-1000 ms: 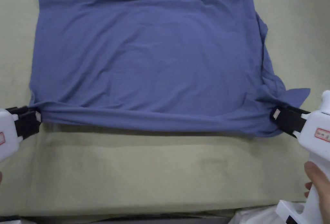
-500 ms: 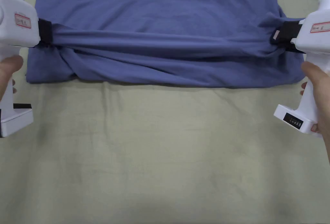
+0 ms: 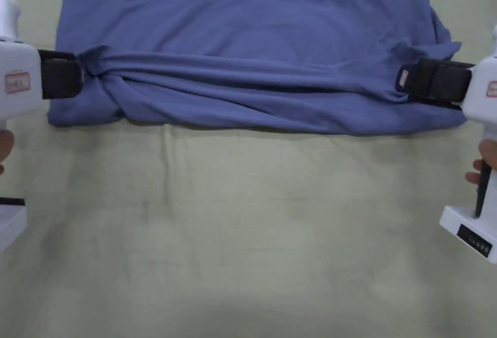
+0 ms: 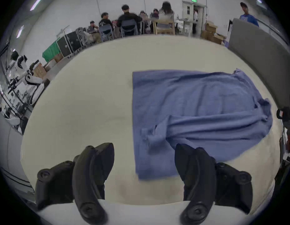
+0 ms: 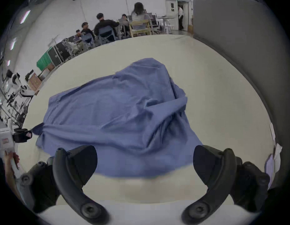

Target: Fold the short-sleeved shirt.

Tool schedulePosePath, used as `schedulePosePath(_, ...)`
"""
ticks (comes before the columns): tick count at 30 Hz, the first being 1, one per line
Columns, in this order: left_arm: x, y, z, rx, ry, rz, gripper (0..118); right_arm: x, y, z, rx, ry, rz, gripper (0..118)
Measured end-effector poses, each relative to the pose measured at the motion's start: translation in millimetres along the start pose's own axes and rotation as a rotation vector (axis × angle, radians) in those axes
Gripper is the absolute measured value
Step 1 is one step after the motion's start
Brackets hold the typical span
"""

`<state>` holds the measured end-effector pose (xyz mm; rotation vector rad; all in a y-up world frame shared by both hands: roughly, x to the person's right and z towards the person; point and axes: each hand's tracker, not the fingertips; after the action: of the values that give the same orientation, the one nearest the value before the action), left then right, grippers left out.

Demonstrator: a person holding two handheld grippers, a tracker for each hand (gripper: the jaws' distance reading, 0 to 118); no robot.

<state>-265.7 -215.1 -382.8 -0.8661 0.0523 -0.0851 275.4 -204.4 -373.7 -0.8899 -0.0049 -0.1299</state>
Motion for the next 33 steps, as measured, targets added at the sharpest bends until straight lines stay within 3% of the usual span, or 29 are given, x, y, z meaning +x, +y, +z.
schedulePosePath(2,-4,-20,36,0.055,-0.040,0.019,83,-4,-21,29,0.006,0.045,0.017,115)
schedulePosePath(3,-4,-32,51,0.046,-0.082,0.034,66,-7,-34,44,0.006,0.057,0.026,101)
schedulePosePath(4,-3,-43,60,0.018,-0.081,0.044,11,-11,-48,56,0.022,0.060,0.038,47)
schedulePosePath(5,0,-53,66,0.014,-0.062,0.048,0,-15,-60,62,0.021,0.054,0.034,3)
schedulePosePath(6,5,-67,79,0.046,0.006,0.057,0,-19,-75,66,0.022,0.027,0.015,3)
schedulePosePath(8,8,-81,85,-0.023,-0.059,0.042,0,-18,-97,75,0.008,0.078,-0.012,3)
schedulePosePath(12,20,-89,89,-0.008,-0.091,0.066,0,-23,-118,86,-0.014,0.069,-0.030,3)
schedulePosePath(13,20,-86,85,-0.006,-0.095,0.079,5,-22,-117,88,-0.017,0.081,-0.046,3)
schedulePosePath(14,19,-78,78,-0.018,-0.104,0.097,27,-22,-119,90,-0.014,0.086,-0.052,3)
schedulePosePath(15,17,-73,67,-0.026,-0.138,0.131,70,-22,-120,90,-0.017,0.091,-0.054,3)
schedulePosePath(16,16,-66,55,-0.047,-0.151,0.153,100,-23,-119,92,-0.018,0.091,-0.053,3)
schedulePosePath(25,-1,-19,-55,-0.145,-0.114,0.108,97,-19,-109,78,-0.056,0.061,-0.052,3)
schedulePosePath(26,-3,-21,-63,-0.174,-0.144,0.113,85,-19,-109,74,-0.063,0.057,-0.050,3)
schedulePosePath(28,-2,-26,-73,-0.169,-0.177,0.122,32,-20,-107,66,-0.080,0.052,-0.047,3)
schedulePosePath(32,1,-25,-58,-0.121,-0.179,0.115,9,-22,-104,56,-0.098,0.066,-0.044,3)
schedulePosePath(33,1,-21,-53,-0.128,-0.183,0.113,8,-22,-103,57,-0.097,0.077,-0.045,3)
